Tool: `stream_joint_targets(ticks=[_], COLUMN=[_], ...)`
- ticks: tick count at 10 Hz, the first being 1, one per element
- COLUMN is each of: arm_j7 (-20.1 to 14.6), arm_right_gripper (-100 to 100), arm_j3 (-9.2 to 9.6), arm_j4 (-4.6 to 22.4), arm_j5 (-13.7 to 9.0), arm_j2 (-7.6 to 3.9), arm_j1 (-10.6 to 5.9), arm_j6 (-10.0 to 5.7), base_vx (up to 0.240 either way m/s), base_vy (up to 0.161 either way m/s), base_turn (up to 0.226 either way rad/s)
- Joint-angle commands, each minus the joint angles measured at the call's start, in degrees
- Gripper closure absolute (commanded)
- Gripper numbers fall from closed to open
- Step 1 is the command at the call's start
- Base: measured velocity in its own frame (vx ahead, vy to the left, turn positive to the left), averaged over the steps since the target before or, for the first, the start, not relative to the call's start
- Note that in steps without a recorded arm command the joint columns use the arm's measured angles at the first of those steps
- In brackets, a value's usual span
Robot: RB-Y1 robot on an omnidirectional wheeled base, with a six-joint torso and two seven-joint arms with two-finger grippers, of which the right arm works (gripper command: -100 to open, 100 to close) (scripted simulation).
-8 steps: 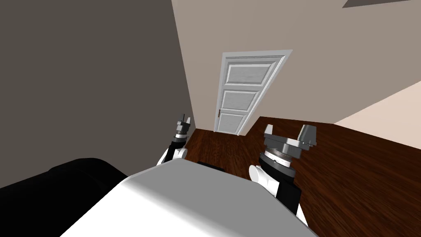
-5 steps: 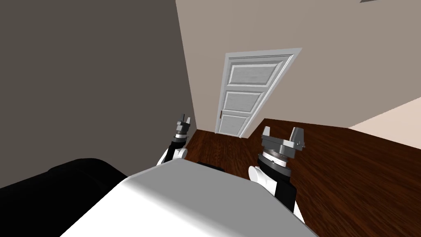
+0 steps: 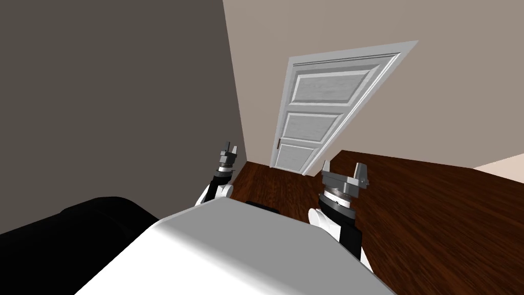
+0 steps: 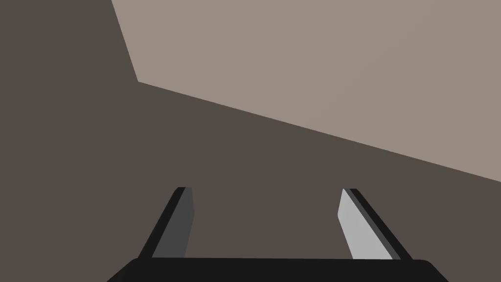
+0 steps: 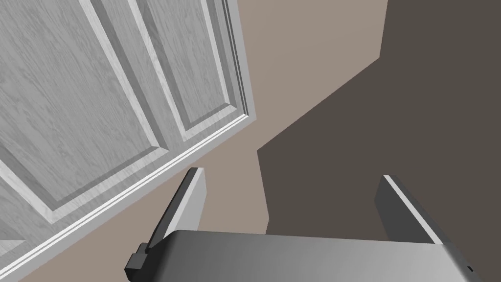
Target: Pull the door open
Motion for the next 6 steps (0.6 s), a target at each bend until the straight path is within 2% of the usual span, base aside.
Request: stream_joint_targets(ticks=[1, 6], arm_j7=[-1.97, -7.58], arm_right_gripper=[-100, -100], arm_j3=[0.02, 0.13], arm_j4=[1.49, 6.43], arm_j5=[-0.74, -2.97], arm_j2=[-0.48, -1.69], arm_j1=[0.38, 1.15], arm_j6=[-0.70, -2.67], base_vx=[0.120, 0.121], base_vy=[0.011, 0.013], base_turn=[0.115, 0.110])
